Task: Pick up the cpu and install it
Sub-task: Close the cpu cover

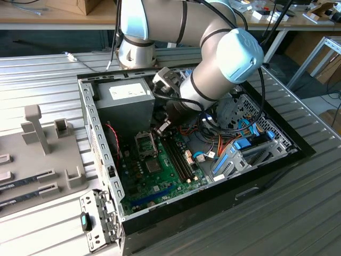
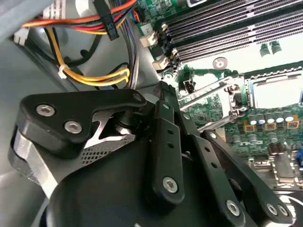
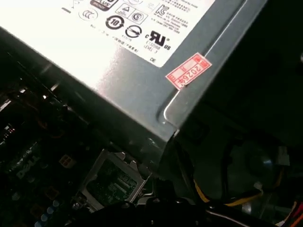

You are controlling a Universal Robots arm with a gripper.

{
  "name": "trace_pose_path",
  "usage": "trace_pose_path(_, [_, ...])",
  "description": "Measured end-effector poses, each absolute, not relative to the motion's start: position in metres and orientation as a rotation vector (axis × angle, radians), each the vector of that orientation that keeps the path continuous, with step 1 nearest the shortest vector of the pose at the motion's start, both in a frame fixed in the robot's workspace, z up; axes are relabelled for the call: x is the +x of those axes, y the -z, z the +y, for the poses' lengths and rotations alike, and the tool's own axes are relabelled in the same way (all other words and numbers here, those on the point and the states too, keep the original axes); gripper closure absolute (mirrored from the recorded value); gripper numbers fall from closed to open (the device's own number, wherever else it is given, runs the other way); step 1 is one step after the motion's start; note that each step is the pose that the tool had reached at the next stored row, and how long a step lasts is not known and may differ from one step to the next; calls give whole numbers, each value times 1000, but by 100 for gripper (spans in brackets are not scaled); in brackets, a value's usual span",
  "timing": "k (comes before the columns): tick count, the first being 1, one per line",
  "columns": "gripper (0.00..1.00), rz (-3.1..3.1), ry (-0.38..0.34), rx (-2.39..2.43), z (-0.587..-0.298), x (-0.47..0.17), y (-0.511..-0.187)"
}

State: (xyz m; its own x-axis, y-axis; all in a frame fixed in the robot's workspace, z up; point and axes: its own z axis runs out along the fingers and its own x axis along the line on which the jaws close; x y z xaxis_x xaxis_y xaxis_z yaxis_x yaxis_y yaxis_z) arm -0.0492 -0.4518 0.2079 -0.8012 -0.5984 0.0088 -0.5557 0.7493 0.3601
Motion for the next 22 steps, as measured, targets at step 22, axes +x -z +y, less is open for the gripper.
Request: trace_pose_path(22, [89, -2749, 608, 1082, -454, -46, -198])
